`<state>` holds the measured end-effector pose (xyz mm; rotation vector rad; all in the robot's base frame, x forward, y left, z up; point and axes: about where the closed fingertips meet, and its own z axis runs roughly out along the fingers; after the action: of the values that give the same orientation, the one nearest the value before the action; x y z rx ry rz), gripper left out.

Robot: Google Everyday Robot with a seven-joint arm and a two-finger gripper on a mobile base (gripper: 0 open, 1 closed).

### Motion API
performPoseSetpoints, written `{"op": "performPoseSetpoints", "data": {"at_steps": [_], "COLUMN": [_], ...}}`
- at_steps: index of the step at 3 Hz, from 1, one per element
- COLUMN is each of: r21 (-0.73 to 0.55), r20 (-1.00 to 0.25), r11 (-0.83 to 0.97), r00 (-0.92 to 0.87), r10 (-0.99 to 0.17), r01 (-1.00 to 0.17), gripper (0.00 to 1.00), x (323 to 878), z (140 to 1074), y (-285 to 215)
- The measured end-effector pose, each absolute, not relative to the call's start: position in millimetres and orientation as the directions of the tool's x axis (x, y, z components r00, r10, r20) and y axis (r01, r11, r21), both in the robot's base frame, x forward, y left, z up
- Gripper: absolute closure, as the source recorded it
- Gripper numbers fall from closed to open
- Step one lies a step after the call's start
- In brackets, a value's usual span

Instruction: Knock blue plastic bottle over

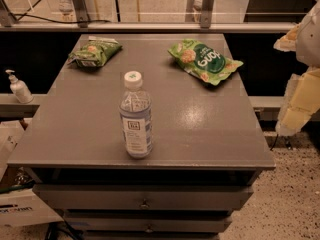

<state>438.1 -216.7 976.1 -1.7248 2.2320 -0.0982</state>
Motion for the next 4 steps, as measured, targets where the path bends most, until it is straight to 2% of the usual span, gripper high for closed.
{"op": "performPoseSetpoints", "data": {"at_steps": [1,2,4], "r21": [-0.263,-0.245,-0.149], "r20": [-0.215,-0.297,-0.569], "r11": [0.259,0.298,0.364], "r00": [-0.205,-0.221,-0.222], "r10": [-0.955,-0.929,-0.792], "r01": [-0.929,-0.923,-0.919], "gripper": [0.0,0.0,0.0], "x": [439.7,443.0,450.1], "z": [979.1,968.0,931.3], "y": [-217.2,-214.6,-169.7]}}
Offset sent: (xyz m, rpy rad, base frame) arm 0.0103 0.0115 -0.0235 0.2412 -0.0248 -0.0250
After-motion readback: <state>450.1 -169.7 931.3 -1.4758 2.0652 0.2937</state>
